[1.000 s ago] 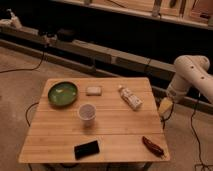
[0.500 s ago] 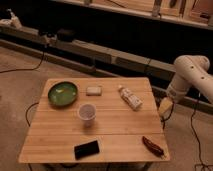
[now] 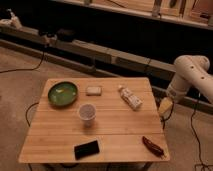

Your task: Drag the pepper across the table

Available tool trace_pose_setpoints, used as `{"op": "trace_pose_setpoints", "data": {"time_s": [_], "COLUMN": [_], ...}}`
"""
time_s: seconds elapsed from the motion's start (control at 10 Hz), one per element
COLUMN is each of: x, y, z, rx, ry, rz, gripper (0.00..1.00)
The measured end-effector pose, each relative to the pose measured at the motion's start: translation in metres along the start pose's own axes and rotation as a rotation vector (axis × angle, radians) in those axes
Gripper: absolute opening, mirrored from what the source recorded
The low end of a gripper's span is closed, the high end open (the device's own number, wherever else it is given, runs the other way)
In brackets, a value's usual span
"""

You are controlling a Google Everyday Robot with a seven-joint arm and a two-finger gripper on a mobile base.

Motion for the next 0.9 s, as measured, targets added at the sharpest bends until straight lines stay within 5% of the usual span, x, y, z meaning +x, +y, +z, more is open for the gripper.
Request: {"op": "trace_pose_setpoints", "data": {"time_s": [0.3, 0.5, 0.7, 0.9], "x": [-0.014, -0.019, -0.023, -0.024], "y": [0.015, 0.040, 0.051, 0.053], "z": [-0.003, -0.015, -0.020, -0.019], "rx": [0.035, 0.084, 0.107, 0.106], "ry": [-0.106, -0.246, -0.297, -0.298], "rz": [-0.099, -0.237, -0.290, -0.296], "gripper": [0.80, 0.80, 0.80, 0.80]}}
